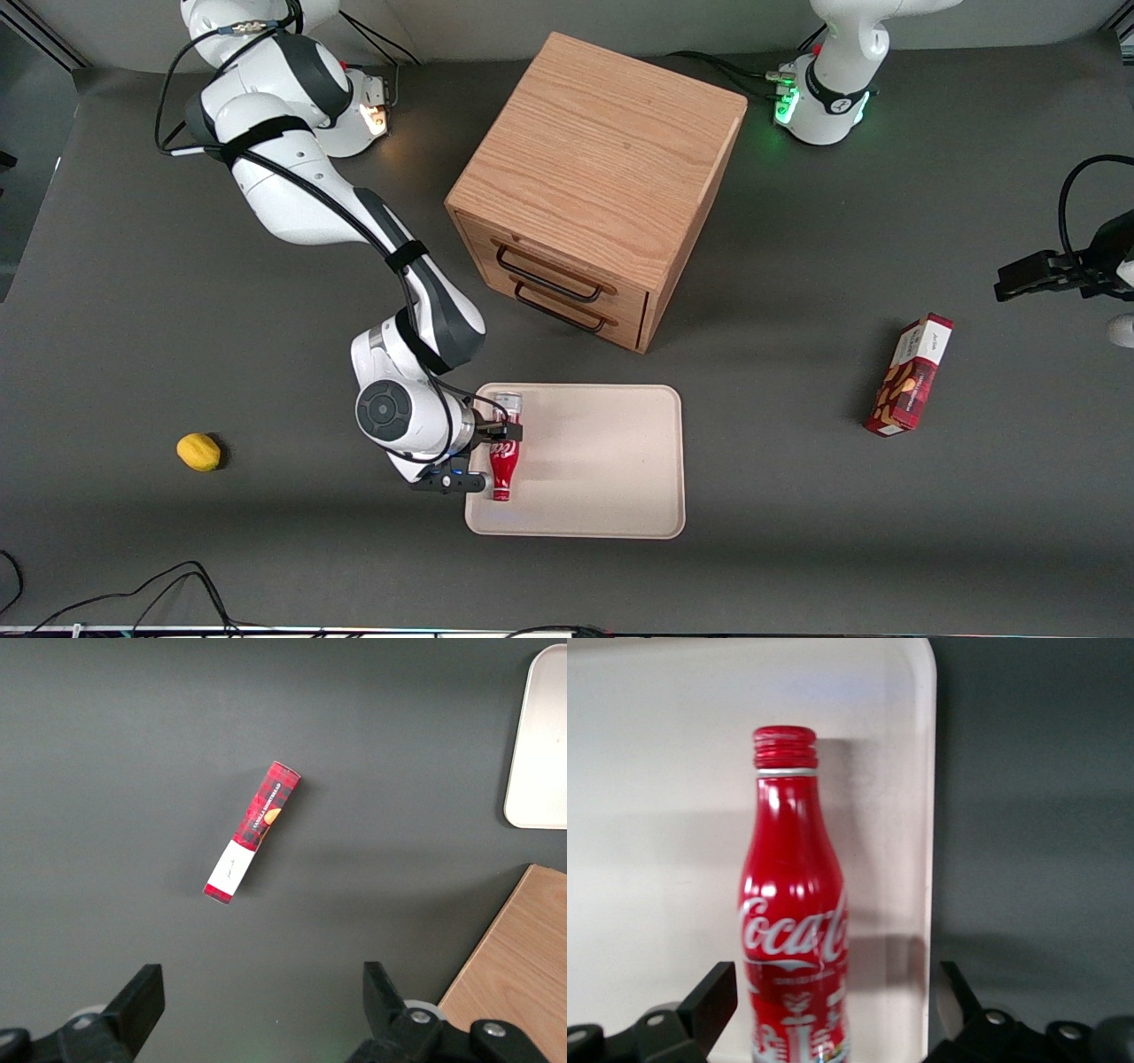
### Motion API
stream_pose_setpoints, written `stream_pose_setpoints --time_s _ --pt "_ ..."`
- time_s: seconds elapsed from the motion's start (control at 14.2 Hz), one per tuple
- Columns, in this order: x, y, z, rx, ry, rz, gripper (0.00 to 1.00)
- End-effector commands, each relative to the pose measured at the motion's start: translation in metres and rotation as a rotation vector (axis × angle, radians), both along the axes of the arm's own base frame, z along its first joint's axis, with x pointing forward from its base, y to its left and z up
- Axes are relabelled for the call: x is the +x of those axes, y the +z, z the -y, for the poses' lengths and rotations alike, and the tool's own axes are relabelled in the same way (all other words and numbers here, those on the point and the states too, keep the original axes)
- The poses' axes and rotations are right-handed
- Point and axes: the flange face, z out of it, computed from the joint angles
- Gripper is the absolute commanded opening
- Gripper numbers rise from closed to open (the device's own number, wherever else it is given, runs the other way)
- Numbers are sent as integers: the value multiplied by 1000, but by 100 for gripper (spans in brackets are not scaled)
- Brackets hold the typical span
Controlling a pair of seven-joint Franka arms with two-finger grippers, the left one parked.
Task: Place coke bottle on tray
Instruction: 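Open the right gripper to release the bottle on the tray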
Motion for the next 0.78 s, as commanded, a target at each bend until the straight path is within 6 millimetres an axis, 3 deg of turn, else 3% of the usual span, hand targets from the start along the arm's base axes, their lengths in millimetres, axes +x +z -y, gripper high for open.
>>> stream_pose_setpoints --time_s 0.0,0.28,0.42,0.49,0.71 --pt "1 -4 -1 -15 10 10 100" --pt "0 -5 -2 -16 7 7 100" --pt "3 5 0 -12 4 19 100" --pt "5 21 2 -10 -1 27 100" --pt "11 125 15 4 -9 94 100"
